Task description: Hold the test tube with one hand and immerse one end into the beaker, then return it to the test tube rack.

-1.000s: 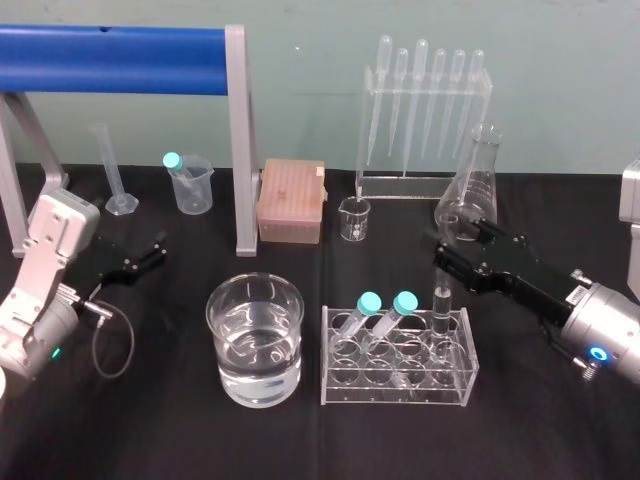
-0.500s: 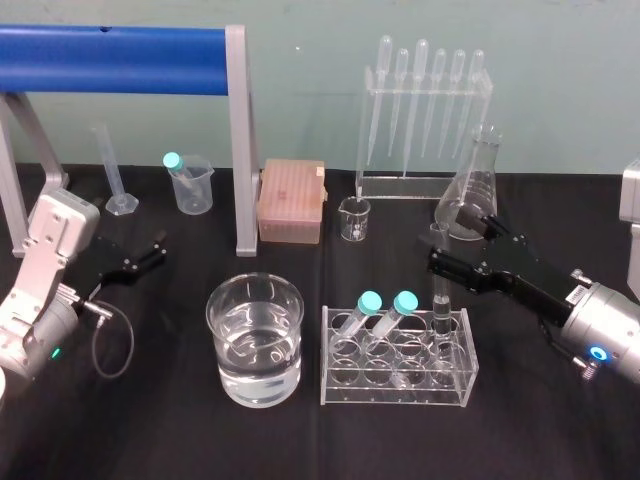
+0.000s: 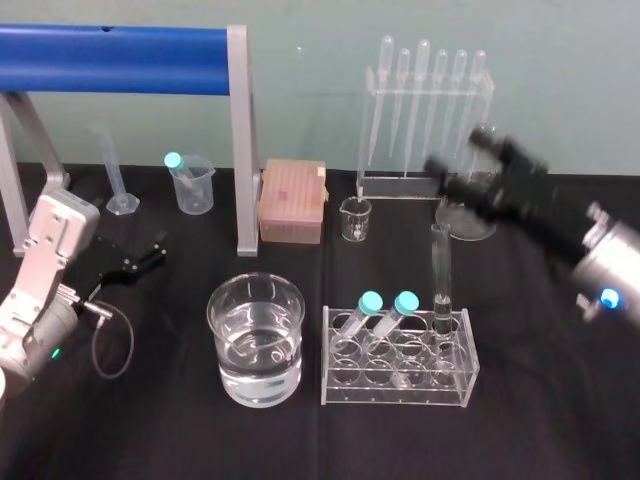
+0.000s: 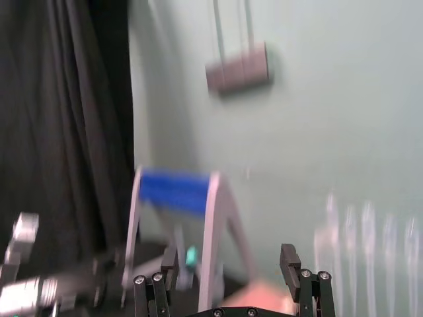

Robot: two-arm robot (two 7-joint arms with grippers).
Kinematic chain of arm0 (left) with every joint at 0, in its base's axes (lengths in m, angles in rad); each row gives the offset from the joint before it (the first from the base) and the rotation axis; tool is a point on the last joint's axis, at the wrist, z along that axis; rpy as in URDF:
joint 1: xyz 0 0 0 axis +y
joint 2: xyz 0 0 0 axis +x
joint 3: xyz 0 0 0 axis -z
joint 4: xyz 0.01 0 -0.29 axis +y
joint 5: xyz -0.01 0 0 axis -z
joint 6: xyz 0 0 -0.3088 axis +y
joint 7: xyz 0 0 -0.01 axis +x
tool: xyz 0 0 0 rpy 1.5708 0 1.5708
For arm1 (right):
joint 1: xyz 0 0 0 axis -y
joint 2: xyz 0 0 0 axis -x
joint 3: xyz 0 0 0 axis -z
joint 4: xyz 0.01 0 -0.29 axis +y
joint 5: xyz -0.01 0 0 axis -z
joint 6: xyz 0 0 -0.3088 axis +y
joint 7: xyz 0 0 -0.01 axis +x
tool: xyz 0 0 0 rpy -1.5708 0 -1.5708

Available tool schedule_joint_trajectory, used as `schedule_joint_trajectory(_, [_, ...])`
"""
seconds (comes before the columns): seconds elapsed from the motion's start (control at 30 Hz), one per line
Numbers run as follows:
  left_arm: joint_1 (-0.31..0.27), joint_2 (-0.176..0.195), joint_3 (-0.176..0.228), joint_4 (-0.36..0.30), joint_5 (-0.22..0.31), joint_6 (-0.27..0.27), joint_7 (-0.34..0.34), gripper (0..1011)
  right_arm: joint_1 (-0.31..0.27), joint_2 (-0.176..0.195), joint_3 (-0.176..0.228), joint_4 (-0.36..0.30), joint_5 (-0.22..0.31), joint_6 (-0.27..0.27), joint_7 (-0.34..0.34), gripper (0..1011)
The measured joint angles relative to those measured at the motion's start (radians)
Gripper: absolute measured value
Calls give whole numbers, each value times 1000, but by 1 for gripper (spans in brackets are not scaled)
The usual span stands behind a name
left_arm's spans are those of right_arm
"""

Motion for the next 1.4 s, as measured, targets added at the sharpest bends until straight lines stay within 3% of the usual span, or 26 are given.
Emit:
schedule_joint_trajectory(0.17, [0,0,0,0,0,0,0,1000,13,-15,60,-48,-8,-60,-47,1000])
schedule_joint_trajectory(0.23, [0,0,0,0,0,0,0,1000,3,-17,93,-67,-51,-64,-127,1000])
schedule_joint_trajectory(0.33, [0,0,0,0,0,0,0,1000,-20,-12,121,-80,-100,-35,-218,1000])
schedule_joint_trajectory(0.43, [0,0,0,0,0,0,0,1000,-66,-12,144,-77,-151,36,-331,1000])
schedule_joint_trajectory(0.57, [0,0,0,0,0,0,0,1000,-104,-24,142,-37,-174,86,-378,1000])
schedule_joint_trajectory(0.73, [0,0,0,0,0,0,0,1000,-120,-53,115,42,-181,132,-373,1000])
schedule_joint_trajectory(0.97, [0,0,0,0,0,0,0,1000,-112,-78,94,93,-181,155,-329,1000])
schedule_joint_trajectory(1.4, [0,0,0,0,0,0,0,1000,-112,-74,96,87,-180,154,-331,1000])
